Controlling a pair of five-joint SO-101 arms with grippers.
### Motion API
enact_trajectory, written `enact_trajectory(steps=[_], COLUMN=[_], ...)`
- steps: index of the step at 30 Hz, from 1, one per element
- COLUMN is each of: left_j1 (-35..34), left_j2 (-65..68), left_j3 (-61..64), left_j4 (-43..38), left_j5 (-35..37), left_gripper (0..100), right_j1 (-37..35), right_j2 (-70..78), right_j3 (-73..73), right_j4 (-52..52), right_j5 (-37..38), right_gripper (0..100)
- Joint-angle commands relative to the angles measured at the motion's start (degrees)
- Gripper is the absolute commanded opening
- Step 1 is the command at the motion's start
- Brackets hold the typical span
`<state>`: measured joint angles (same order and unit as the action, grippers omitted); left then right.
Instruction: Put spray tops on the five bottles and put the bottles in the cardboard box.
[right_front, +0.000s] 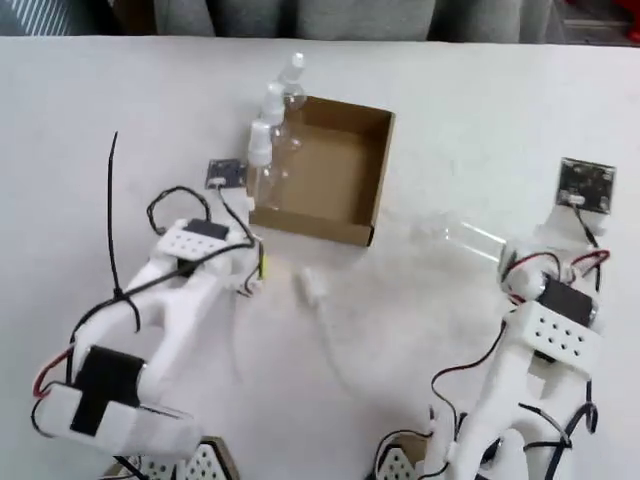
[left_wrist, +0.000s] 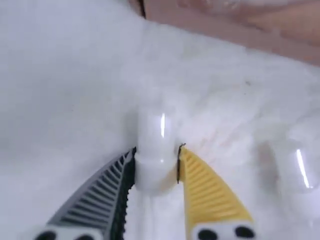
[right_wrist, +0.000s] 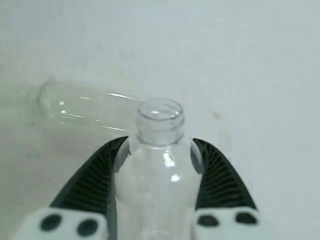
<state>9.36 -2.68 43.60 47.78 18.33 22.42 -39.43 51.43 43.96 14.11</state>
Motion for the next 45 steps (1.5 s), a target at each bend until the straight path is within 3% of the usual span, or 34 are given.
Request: enact_trajectory(steps=[1, 8, 14, 19, 26, 32, 35, 39, 45], left_j1=[0.57, 0.66, 0.57, 0.13, 0.13, -0.57, -1.63, -4.0, -3.91], left_j2=[-7.08, -15.52, -16.04, -16.4, -16.57, -23.96, -31.78, -43.47, -58.33], left_j3=[4.4, 12.22, 12.4, 12.4, 11.08, 7.12, 6.33, 5.63, 2.55], left_j4=[-5.54, -11.78, -11.78, -11.78, -11.25, -2.37, 1.05, 1.67, 1.67], left_j5=[-1.41, -1.76, -1.76, -1.76, -1.67, -1.76, -1.76, -3.34, -11.25], left_gripper=[2, 2, 2, 2, 2, 2, 2, 2, 2], right_j1=[-4.44, -6.55, -9.54, -17.8, -35.47, -47.6, -53.05, -57.01, -57.54], right_j2=[-2.95, -15.08, -29.93, -43.21, -63.34, -63.08, -63.96, -63.96, -63.78], right_j3=[-1.93, 12.48, 21.45, 27.6, 37.45, 39.03, 40.44, 44.13, 45.45], right_j4=[-5.85, -28.79, -43.3, -43.47, -42.07, -33.45, -32.48, -31.34, -27.38], right_j5=[-0.79, -1.23, -18.81, -21.1, -21.1, -20.84, -16.35, -12.04, -18.2], right_gripper=[1.7, 1.7, 1.7, 1.9, 1.7, 1.7, 1.7, 1.7, 1.7])
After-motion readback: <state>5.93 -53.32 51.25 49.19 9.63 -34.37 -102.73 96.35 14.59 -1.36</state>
